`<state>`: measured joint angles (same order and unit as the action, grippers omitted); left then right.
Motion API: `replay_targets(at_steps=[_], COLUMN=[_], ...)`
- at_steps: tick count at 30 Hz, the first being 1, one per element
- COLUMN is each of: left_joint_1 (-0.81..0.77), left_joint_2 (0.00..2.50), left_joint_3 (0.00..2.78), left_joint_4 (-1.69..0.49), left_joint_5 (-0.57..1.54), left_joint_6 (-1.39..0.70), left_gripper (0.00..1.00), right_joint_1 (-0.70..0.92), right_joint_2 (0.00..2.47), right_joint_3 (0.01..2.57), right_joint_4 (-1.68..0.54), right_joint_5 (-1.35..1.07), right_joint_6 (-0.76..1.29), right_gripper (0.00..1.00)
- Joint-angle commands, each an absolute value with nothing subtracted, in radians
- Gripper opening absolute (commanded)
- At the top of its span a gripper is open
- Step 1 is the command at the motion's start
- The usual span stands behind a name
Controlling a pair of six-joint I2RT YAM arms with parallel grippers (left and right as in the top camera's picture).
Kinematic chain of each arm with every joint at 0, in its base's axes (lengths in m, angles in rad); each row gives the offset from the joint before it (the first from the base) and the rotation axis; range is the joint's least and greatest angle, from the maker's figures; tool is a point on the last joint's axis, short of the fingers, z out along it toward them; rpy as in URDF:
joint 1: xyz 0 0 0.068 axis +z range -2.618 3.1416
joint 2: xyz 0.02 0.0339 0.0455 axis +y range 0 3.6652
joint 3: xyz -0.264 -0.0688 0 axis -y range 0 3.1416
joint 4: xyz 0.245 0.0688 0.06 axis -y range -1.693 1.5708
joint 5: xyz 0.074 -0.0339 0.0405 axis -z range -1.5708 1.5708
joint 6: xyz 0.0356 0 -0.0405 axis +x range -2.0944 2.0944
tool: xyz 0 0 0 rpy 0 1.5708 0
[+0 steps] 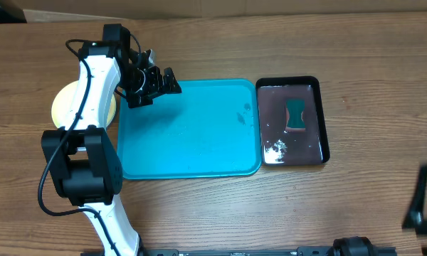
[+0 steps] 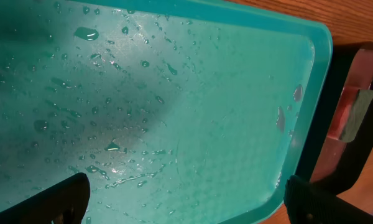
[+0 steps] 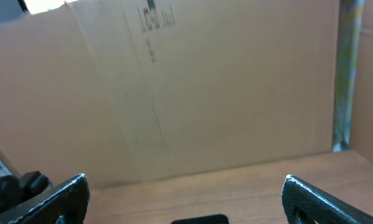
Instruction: Clean dirty plates on tray and stack at the side
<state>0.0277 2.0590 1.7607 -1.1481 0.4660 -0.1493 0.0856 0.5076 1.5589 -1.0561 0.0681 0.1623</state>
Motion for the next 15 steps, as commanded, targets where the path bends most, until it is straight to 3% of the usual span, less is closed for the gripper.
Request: replay_targets(at_steps=[1,7,15], left_joint_1=[0.026,0.026,0.026], left_joint_2=[2.025,2.025,2.025], left_joint_3=[1.784,1.784,1.784], left_joint_4=[-1.147,-1.147,-1.147], left_joint_5=[0.46,0.46,0.46], left_joint_6=[-0.127,-0.127,-0.127], left_gripper=[1.0,1.0,1.0], right_joint_1=[0.074,0.07,0.065], right_joint_2=[0.443,0.283,0.115], right_joint_3=[1.473,1.223,0.749], right_joint_4=[-1.045,-0.884,-0.427], right_joint_5=[0.082,0.062,0.02], right_joint_6=[0.156,0.157,0.164], right_gripper=[1.0,1.0,1.0])
